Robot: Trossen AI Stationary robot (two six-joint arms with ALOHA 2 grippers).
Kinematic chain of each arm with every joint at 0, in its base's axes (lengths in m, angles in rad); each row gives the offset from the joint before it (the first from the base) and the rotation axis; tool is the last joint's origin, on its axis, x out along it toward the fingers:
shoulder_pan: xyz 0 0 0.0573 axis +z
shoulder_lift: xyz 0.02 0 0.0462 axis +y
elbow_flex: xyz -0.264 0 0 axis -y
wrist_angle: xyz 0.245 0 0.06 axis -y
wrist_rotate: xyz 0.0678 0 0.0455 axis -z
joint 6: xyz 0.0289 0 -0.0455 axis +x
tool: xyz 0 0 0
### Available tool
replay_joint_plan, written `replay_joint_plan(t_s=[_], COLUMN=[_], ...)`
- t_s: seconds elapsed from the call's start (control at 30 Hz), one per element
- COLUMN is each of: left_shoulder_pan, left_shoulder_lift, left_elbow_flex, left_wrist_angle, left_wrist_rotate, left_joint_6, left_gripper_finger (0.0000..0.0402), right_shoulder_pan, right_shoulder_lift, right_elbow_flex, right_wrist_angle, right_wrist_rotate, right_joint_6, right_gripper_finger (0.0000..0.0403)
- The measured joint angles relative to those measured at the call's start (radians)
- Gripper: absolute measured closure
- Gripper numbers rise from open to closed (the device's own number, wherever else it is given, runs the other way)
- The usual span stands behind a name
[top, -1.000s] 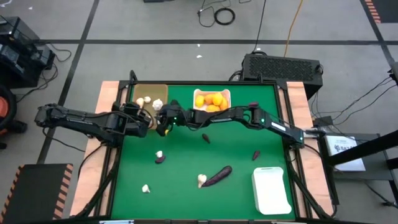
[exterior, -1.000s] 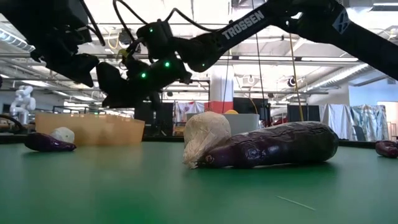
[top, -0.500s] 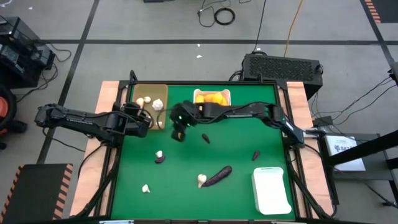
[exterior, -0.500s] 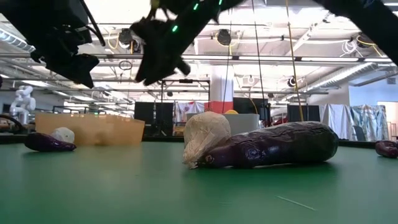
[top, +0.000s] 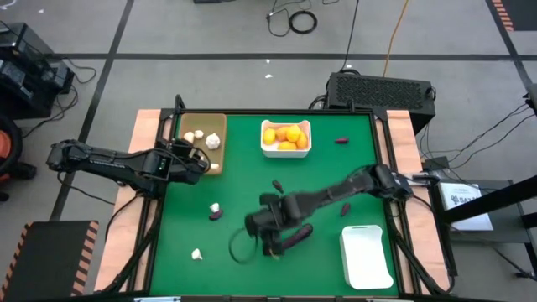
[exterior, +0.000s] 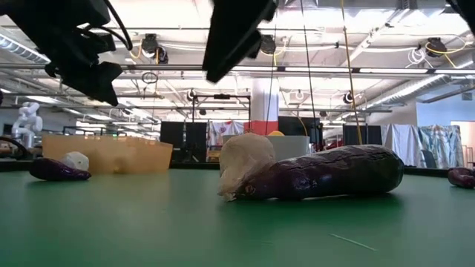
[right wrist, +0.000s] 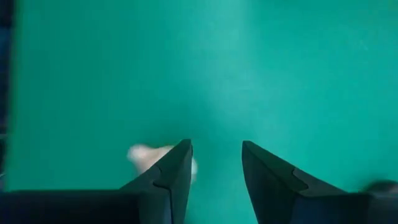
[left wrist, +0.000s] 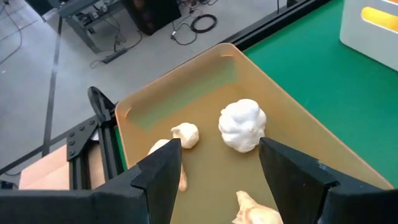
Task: Sort produce into baskets
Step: Put the garlic into the orange bin
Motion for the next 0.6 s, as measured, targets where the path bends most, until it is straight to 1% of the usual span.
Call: replay_joint_plan(t_s=[0.1, 0.17, 0.3, 0.43, 0.6], left_shoulder_pan=[0.0, 0.0, 0.0, -0.001, -0.001], left_shoulder_lift=[0.0, 0.0, 0.0, 0.003, 0.013], left_elbow_flex=[0.0, 0.0, 0.0, 0.0, -0.004], left_wrist_angle=[0.008, 0.018, 0.027, 0.027, 0.034], left_wrist_rotate=[0.008, 0.022, 0.038, 0.058, 0.075], left_joint_6=[0.0, 0.0, 0.0, -0.002, -0.001], left_gripper_finger=[0.0178, 0.0178, 0.0178, 0.0178, 0.0178], right_shoulder_pan=[0.058, 0.085, 0.119, 0.129, 0.124], right_shoulder_lift=[0.0, 0.0, 0.012, 0.031, 0.049], right_elbow_flex=[0.0, 0.0, 0.001, 0.0, -0.002], right_wrist_angle=[0.002, 0.001, 0.018, 0.038, 0.04], right_wrist_rotate=[0.001, 0.003, 0.005, 0.008, 0.009], right_joint_6=[-0.002, -0.002, 0.003, -0.003, -0.004], right_gripper_finger=[0.0263, 0.0249, 0.0203, 0.0153, 0.0108])
